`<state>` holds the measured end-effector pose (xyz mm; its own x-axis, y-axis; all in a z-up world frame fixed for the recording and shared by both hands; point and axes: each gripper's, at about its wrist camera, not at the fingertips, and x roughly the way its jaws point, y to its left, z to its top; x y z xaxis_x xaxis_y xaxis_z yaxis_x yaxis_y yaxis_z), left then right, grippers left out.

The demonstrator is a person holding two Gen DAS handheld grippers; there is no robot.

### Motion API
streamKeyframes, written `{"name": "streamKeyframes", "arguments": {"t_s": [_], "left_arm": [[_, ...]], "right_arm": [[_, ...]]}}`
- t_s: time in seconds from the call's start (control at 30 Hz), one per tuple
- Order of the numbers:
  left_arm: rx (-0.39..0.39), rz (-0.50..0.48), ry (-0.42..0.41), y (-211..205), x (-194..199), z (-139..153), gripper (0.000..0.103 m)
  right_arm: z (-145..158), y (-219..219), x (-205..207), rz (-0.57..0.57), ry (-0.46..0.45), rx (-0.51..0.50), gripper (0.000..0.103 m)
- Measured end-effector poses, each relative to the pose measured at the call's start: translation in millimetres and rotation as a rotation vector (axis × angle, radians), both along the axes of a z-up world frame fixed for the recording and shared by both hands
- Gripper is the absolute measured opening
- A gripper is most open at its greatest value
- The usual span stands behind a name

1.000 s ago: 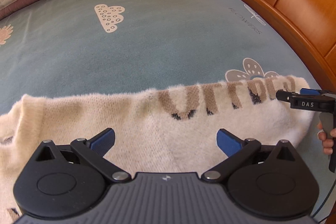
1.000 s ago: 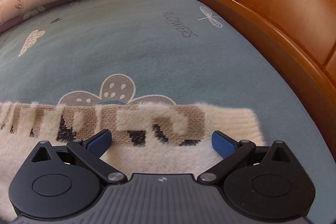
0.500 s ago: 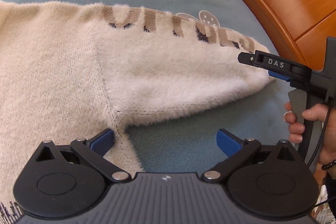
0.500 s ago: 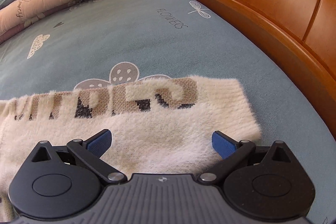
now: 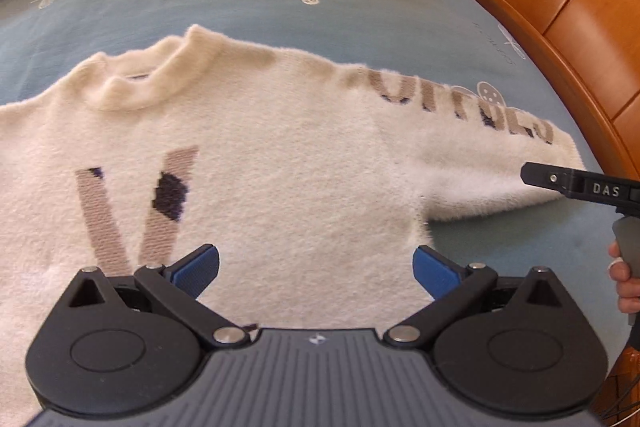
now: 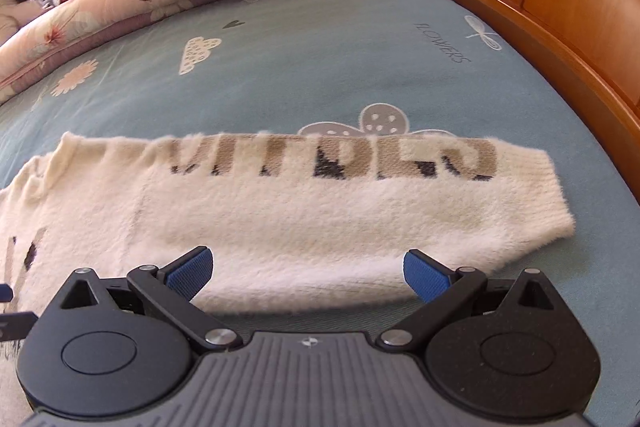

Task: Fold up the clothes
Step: 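Raise both grippers above the flattened sweater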

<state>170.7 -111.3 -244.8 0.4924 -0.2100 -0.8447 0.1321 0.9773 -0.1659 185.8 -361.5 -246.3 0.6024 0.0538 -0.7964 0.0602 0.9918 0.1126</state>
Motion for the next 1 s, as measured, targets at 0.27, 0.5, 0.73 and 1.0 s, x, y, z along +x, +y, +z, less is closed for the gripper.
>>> {"name": "streamKeyframes", "arguments": {"t_s": [0.27,0.5,0.73,1.0], "left_arm": [[0.071,0.052,-0.001,95.0,-37.0,-15.1,0.102],[0.046,0.066,0.056,142.0,-72.9,-37.6,0.102],[0.035,0.051,0.065,150.3,-123.7,-38.1,0.102],[0.027,0.071,0.025,169.5,-118.9,-22.3,0.102]], "right_arm": [[-2.2,130.8,-31.9,0.294,-0.007,-0.009,0.103],[-25.1,227.9,-45.8,0.438,0.083,-0.051,0.103],[-45.9,253.1,-69.4,0.463,0.16,-0.111,0.103],[-49.9,260.2,-64.3,0.449,0.187,-0.149,0.103]]}}
